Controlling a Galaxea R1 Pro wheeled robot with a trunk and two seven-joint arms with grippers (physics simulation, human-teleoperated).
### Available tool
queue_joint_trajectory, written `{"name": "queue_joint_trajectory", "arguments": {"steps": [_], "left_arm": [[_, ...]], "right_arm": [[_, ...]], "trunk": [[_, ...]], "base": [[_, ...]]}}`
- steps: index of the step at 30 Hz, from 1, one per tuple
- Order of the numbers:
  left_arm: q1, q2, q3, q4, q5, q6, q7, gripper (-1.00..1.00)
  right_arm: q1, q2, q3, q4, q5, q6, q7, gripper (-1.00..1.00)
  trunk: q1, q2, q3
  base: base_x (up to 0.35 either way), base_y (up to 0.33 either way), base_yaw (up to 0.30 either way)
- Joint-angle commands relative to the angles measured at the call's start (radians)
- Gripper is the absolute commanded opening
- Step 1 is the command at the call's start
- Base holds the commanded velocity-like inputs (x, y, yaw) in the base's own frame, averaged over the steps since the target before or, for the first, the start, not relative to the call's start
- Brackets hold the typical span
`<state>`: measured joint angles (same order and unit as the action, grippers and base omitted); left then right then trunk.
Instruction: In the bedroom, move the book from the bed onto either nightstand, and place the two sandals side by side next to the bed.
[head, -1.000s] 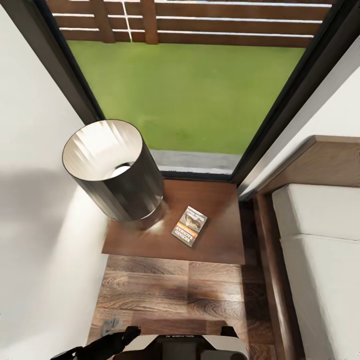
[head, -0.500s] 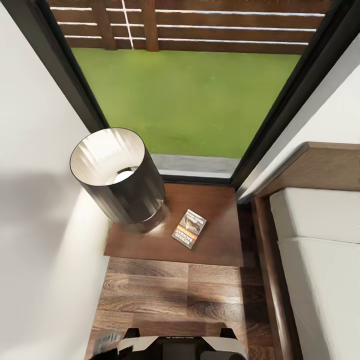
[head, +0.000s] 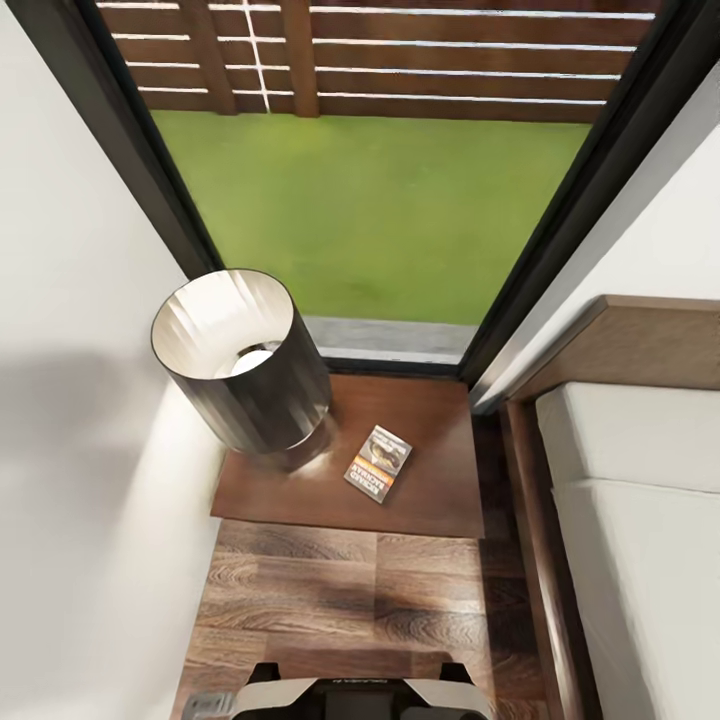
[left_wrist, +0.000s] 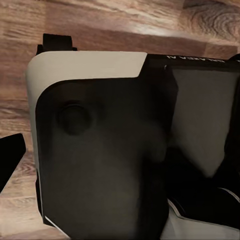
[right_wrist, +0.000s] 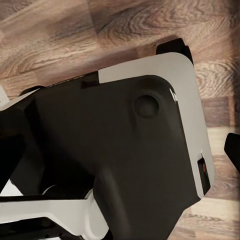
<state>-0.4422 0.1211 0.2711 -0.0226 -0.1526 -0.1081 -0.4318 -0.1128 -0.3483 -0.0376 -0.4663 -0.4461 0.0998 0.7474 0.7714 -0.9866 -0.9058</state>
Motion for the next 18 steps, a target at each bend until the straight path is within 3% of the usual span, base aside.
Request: {"name": "queue_joint_trajectory", "arguments": {"steps": [1,18], "left_arm": [[0.0,0.0,0.008,0.001,-0.012,-0.005,-0.001,1.0],[0.0,-0.003,0.008,0.001,-0.018,-0.005,0.004,1.0]], "right_arm": [[0.0,0.0,-0.002,0.0,-0.009,0.01,0.005,1.0],[0.0,0.0,-0.002,0.0,-0.009,0.01,0.006,1.0]], "trunk": [[0.0,0.0,0.001],[0.0,0.0,0.002]], "base": [[0.0,0.0,0.0],[0.0,0.0,0.0]]}}
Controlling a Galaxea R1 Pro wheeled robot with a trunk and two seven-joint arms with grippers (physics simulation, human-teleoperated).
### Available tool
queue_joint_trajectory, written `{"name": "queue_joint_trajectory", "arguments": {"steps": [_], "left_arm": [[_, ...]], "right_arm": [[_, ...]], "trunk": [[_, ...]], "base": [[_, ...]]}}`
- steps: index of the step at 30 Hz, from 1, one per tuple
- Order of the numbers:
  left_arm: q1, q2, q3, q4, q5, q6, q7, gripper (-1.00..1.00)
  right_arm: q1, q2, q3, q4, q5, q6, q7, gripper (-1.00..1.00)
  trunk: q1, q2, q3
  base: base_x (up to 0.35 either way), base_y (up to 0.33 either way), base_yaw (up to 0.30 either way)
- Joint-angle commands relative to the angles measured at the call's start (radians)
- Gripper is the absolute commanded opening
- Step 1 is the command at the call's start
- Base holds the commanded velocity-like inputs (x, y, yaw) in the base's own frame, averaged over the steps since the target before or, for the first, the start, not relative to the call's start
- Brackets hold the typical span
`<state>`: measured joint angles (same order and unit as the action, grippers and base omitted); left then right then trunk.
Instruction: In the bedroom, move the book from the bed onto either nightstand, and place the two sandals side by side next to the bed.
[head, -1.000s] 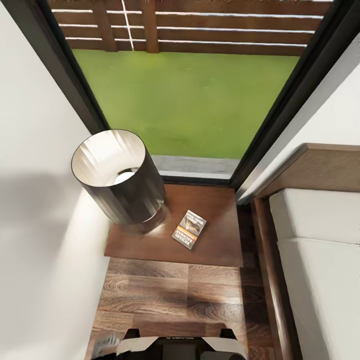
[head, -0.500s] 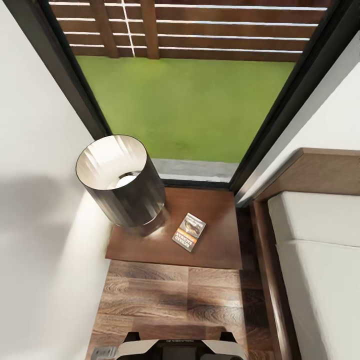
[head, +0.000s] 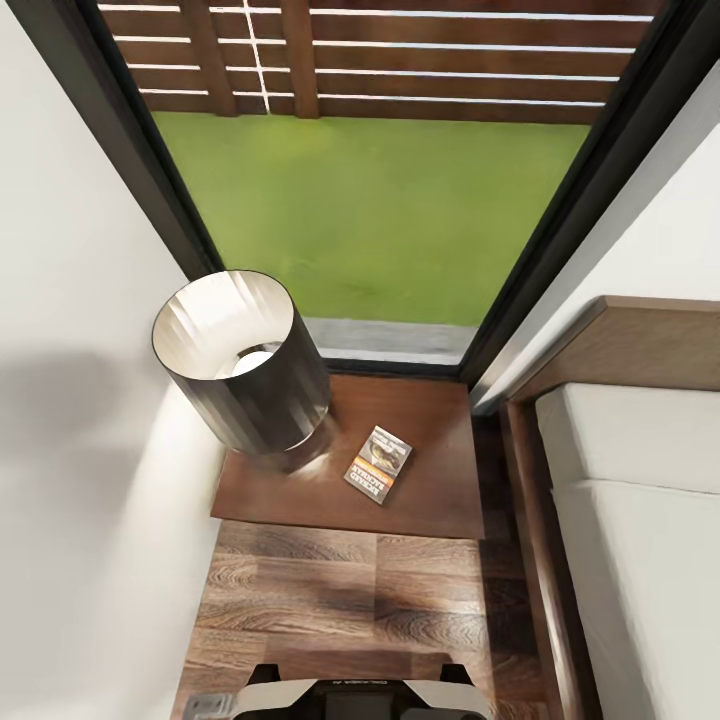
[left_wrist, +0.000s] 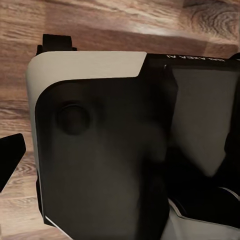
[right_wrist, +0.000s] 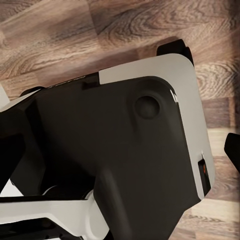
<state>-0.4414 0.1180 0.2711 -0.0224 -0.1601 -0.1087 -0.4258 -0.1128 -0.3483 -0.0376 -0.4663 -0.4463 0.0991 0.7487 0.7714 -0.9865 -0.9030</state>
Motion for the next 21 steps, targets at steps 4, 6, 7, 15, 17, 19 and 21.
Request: {"name": "queue_joint_trajectory", "arguments": {"steps": [4,6,7,15,17,19,21], "left_arm": [[0.0,-0.004,0.008,0.001,-0.011,-0.005,-0.002,1.0],[0.0,-0.006,0.008,0.001,-0.011,-0.005,-0.002,1.0],[-0.001,-0.009,0.008,0.001,-0.011,-0.005,-0.002,1.0],[0.0,-0.01,0.008,0.002,-0.011,-0.005,-0.002,1.0],[0.0,-0.01,0.008,0.001,-0.011,-0.005,-0.002,1.0],[0.0,-0.011,0.008,0.001,-0.011,-0.005,-0.002,1.0],[0.0,-0.011,0.008,0.001,-0.011,-0.005,-0.002,1.0]], "right_arm": [[0.001,0.0,-0.002,0.0,-0.009,0.01,0.005,1.0],[0.0,0.0,-0.002,0.0,-0.009,0.01,0.005,1.0],[0.0,0.0,-0.002,0.0,-0.008,0.01,0.005,1.0],[0.0,0.0,-0.001,0.0,-0.008,0.01,0.005,1.0],[0.0,0.001,-0.001,0.0,-0.008,0.01,0.005,1.0],[0.0,0.001,-0.001,0.0,-0.008,0.01,0.005,1.0],[0.0,0.001,-0.001,0.0,-0.008,0.01,0.005,1.0]], "trunk": [[0.0,0.0,0.004],[0.0,0.0,0.007],[0.0,0.0,0.009],[0.0,0.0,0.022],[0.0,0.0,0.025],[0.0,0.0,0.028],[0.0,0.0,0.031]], "base": [[0.0,0.0,0.0],[0.0,0.0,0.0],[0.0,0.0,0.0],[0.0,0.0,0.0],[0.0,0.0,0.0],[0.0,0.0,0.0],[0.0,0.0,0.0]]}}
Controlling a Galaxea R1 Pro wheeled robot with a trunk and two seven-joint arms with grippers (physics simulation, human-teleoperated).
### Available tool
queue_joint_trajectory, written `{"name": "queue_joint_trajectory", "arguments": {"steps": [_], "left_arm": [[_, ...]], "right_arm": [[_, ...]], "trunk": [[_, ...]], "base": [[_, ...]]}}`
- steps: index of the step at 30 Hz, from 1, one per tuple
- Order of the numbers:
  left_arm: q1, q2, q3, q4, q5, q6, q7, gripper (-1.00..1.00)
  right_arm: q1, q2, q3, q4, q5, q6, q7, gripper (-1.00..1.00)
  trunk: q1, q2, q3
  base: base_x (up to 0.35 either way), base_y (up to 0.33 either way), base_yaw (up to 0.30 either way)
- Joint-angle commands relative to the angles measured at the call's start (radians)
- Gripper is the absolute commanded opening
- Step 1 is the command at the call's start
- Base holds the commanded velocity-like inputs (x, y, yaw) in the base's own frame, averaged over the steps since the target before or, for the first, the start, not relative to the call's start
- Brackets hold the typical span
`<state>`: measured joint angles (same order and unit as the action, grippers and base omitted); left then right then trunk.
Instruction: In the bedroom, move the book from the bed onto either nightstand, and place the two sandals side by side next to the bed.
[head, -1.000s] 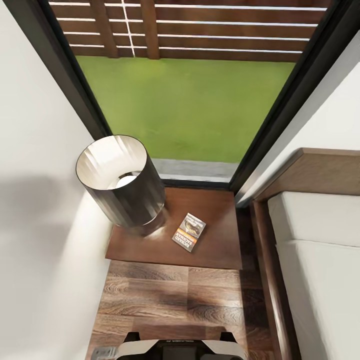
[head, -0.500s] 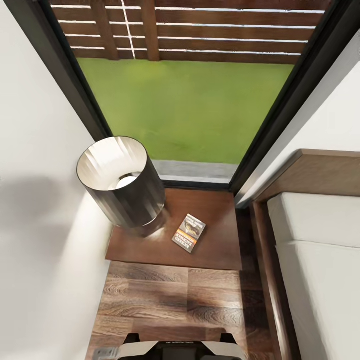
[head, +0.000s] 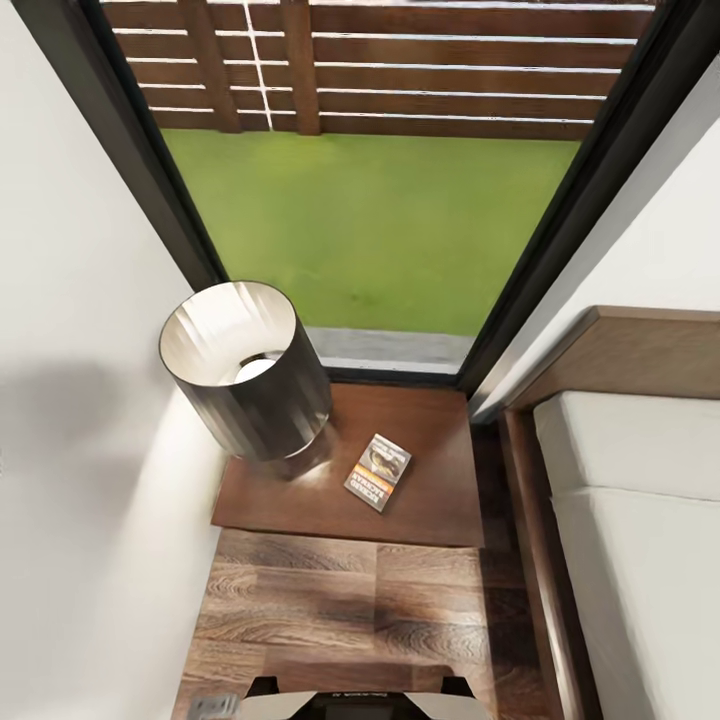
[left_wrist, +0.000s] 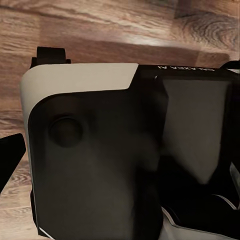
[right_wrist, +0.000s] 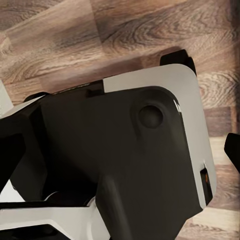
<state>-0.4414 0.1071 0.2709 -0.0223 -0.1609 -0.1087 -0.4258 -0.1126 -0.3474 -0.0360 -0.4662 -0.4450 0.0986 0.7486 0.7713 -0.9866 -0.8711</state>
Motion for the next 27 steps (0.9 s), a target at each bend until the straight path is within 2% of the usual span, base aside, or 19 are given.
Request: {"name": "queue_joint_trajectory", "arguments": {"steps": [1,23,26,27], "left_arm": [[0.0,0.0,0.008,0.001,-0.011,-0.005,-0.002,1.0],[0.0,-0.005,0.008,0.001,-0.009,-0.005,0.003,1.0],[0.0,-0.005,0.009,0.001,-0.009,-0.003,0.007,1.0],[0.0,-0.004,0.009,0.001,-0.009,-0.003,0.008,1.0]], "right_arm": [[0.0,0.0,-0.002,0.0,-0.009,0.01,0.005,1.0],[0.0,0.002,-0.004,0.004,-0.013,0.01,0.0,1.0],[0.0,0.005,-0.004,0.061,-0.013,0.012,-0.001,1.0],[0.0,0.021,-0.004,0.15,-0.013,0.012,-0.001,1.0]], "trunk": [[0.0,0.0,0.001],[0.0,0.0,0.006],[0.0,0.0,0.006],[0.0,0.0,0.006]], "base": [[0.0,0.0,0.0],[0.0,0.0,0.0],[0.0,0.0,0.0],[0.0,0.0,0.0]]}}
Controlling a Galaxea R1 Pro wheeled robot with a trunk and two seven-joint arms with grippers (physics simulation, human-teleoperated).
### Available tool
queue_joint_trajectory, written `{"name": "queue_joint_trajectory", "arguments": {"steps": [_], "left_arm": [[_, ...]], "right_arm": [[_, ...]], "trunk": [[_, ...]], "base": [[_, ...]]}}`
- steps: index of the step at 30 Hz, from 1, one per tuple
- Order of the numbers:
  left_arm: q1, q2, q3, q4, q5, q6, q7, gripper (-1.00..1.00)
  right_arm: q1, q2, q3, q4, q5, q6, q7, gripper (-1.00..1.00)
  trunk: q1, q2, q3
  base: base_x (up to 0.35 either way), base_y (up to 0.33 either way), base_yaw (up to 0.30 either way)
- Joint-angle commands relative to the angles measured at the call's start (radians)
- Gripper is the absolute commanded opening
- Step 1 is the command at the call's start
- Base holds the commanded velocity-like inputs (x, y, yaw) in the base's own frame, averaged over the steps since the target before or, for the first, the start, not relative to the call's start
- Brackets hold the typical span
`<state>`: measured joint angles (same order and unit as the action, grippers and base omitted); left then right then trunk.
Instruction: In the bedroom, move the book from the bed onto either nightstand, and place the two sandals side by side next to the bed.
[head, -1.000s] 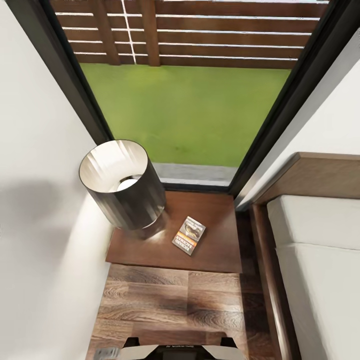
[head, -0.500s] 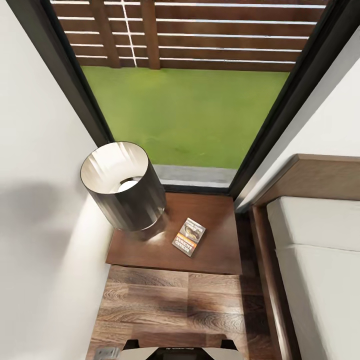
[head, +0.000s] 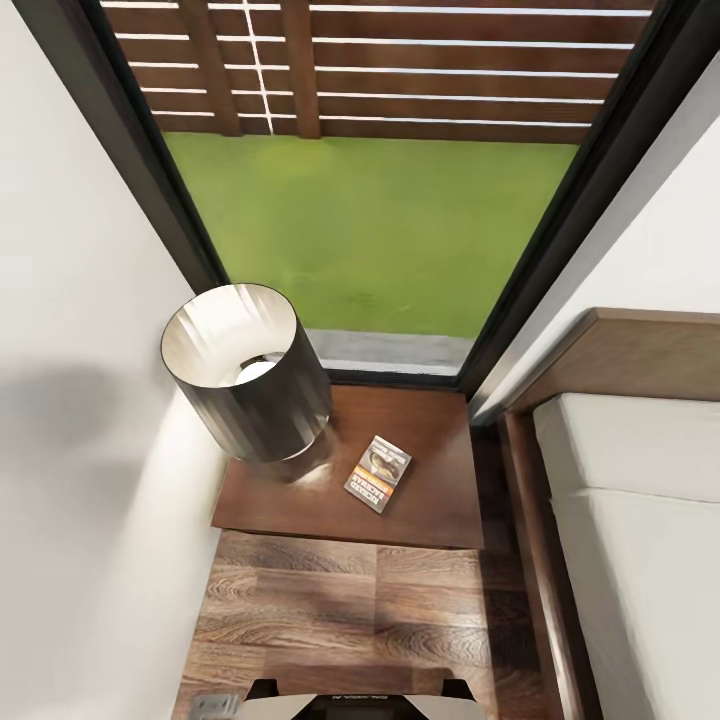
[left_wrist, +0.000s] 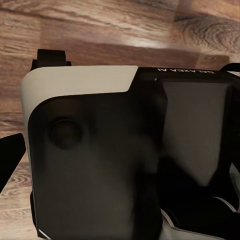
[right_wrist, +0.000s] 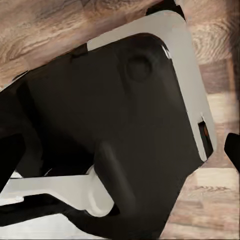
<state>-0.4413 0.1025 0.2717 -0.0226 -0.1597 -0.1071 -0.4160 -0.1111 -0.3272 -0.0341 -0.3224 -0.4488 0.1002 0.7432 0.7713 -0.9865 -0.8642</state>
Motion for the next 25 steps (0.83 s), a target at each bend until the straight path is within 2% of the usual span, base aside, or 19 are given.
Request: {"name": "queue_joint_trajectory", "arguments": {"steps": [1,3,5,9,11,16,25], "left_arm": [[0.0,0.0,0.008,0.001,-0.011,-0.005,-0.002,1.0],[0.0,0.0,0.008,0.002,-0.011,-0.005,-0.002,1.0],[0.0,0.0,0.007,0.002,-0.011,-0.005,-0.002,1.0],[0.0,0.0,0.008,0.001,-0.011,-0.005,-0.001,1.0],[0.0,0.0,0.008,0.001,-0.011,-0.005,-0.002,1.0],[0.0,0.0,0.007,0.001,-0.011,-0.005,-0.002,1.0],[0.0,0.0,0.007,0.001,-0.011,-0.005,-0.001,1.0]], "right_arm": [[-0.001,0.019,-0.005,0.091,-0.01,0.01,0.004,1.0],[-0.001,0.07,-0.006,0.266,-0.01,0.01,0.004,1.0],[-0.001,0.12,-0.006,0.345,-0.01,0.01,0.004,1.0],[-0.001,0.178,-0.006,0.382,-0.011,0.01,0.004,1.0],[-0.002,0.198,-0.008,0.386,-0.013,0.01,0.004,1.0],[-0.002,0.21,-0.01,0.382,-0.014,0.01,0.004,1.0],[-0.002,0.212,-0.01,0.391,-0.012,0.01,0.004,1.0]], "trunk": [[0.0,0.0,0.0],[0.0,0.0,0.0],[0.0,0.0,0.0],[0.0,0.0,0.0],[0.0,0.0,0.0],[0.0,0.0,0.0],[0.0,0.0,0.0]], "base": [[0.0,0.0,0.0],[0.0,0.0,0.0],[0.0,0.0,0.0],[0.0,0.0,0.0],[0.0,0.0,0.0],[0.0,0.0,0.0],[0.0,0.0,0.0]]}}
